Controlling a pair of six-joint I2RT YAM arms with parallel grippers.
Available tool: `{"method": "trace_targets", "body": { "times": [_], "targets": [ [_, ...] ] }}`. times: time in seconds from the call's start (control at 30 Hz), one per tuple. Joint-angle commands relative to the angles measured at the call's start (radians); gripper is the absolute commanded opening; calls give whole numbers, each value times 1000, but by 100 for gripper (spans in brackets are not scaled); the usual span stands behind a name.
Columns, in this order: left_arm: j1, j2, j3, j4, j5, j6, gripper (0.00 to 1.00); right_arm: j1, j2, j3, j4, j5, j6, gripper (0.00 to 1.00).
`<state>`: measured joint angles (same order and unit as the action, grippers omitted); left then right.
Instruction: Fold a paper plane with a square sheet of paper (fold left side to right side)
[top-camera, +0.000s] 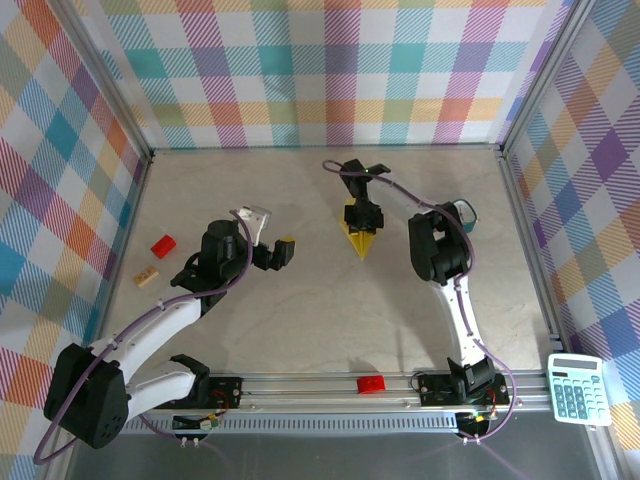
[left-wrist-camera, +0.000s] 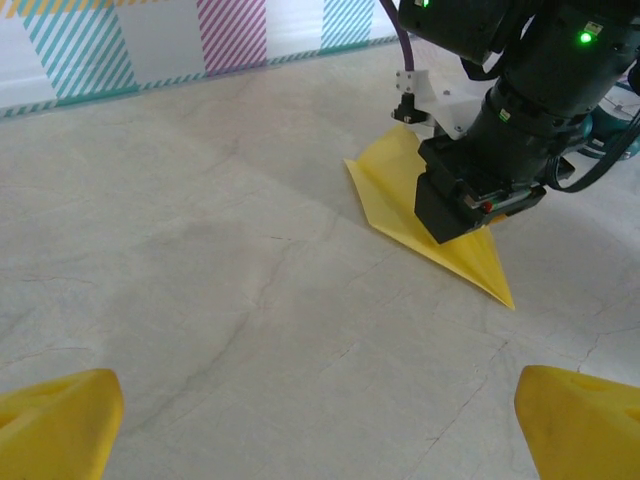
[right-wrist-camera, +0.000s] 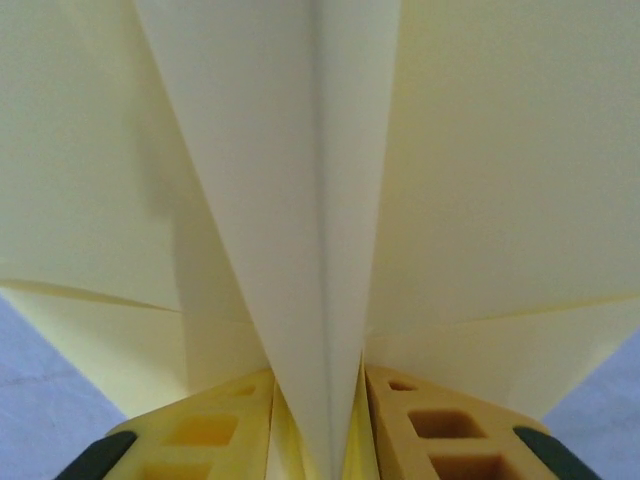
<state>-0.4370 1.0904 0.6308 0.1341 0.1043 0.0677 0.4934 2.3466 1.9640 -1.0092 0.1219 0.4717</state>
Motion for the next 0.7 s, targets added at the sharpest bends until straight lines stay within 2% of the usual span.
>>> {"method": "trace_targets", "body": {
  "times": [0.0, 0.3, 0.5, 0.67],
  "targets": [
    [9, -1, 9, 24, 26, -12, 100, 29, -45, -76, -35, 21, 69, 29],
    [9, -5, 7, 26, 32, -18, 100, 84, -154, -277, 39, 19, 134, 30],
    [9, -6, 7, 24, 27, -17, 100, 98, -201, -303, 51, 38, 104, 40],
    [9, -3, 7, 24, 28, -17, 100, 96, -226, -299, 46, 45, 101, 42]
  ]
}}
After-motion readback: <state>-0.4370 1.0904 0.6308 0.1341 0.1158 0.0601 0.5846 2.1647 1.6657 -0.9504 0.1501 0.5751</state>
